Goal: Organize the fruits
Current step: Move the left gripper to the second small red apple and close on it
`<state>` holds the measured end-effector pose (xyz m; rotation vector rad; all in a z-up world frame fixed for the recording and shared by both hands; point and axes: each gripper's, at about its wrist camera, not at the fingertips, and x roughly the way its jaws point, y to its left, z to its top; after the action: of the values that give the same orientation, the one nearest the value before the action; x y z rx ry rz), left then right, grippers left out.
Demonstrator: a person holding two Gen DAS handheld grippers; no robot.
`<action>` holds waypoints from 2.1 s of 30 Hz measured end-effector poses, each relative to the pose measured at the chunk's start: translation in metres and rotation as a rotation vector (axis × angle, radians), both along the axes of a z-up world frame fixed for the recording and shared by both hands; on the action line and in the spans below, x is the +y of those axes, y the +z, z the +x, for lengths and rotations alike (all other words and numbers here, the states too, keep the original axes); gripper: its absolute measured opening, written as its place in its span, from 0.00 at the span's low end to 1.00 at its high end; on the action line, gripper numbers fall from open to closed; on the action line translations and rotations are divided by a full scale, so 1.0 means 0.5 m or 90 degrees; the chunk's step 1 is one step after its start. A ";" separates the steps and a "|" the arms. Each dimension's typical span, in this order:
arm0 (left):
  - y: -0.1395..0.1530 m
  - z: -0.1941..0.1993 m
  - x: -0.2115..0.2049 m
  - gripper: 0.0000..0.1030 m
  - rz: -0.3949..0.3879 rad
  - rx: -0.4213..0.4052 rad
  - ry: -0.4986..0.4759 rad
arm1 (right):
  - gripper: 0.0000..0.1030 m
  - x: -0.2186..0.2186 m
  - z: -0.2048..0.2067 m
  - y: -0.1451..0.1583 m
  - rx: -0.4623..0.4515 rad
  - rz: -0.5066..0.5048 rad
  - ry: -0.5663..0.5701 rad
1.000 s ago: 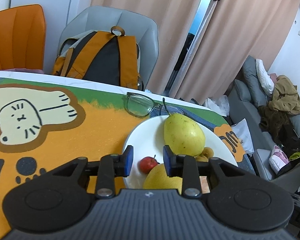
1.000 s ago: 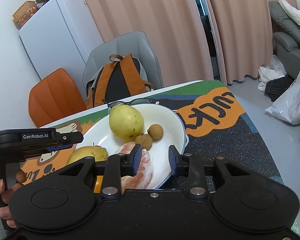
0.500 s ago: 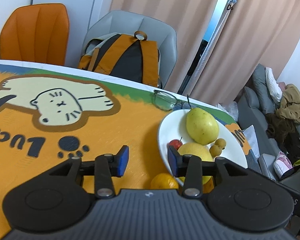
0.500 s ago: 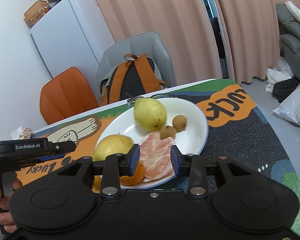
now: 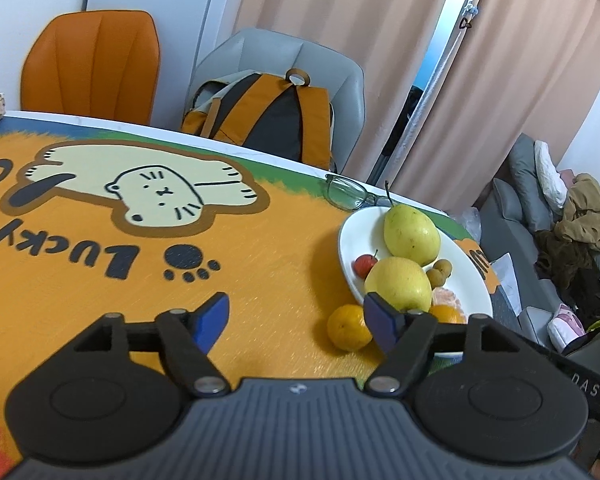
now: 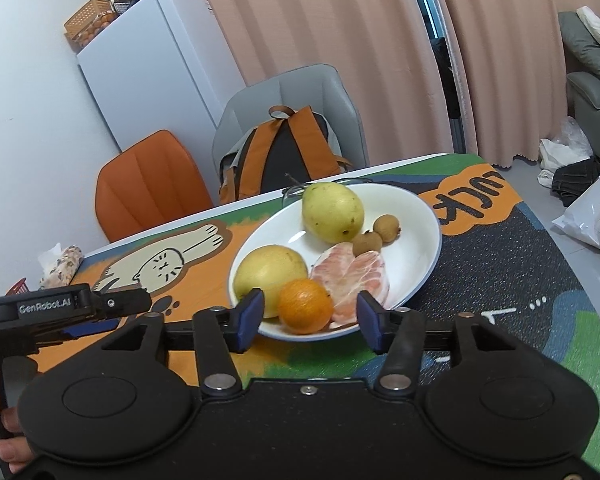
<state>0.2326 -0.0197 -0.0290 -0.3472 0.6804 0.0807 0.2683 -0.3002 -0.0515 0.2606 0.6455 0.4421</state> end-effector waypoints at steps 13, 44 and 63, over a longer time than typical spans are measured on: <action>-0.037 -0.095 0.015 0.71 -0.002 0.005 0.013 | 0.61 0.033 -0.052 -0.020 0.007 0.001 0.031; -0.127 -0.141 0.001 0.12 -0.011 0.035 -0.005 | 0.96 0.073 -0.097 -0.060 0.036 -0.019 0.062; -0.107 -0.122 0.038 0.24 -0.040 0.033 -0.019 | 0.96 0.123 -0.061 -0.075 0.048 -0.026 0.083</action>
<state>0.1716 -0.0006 -0.0826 -0.3968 0.7401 0.0393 0.2377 -0.2385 -0.0890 0.1981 0.7475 0.5462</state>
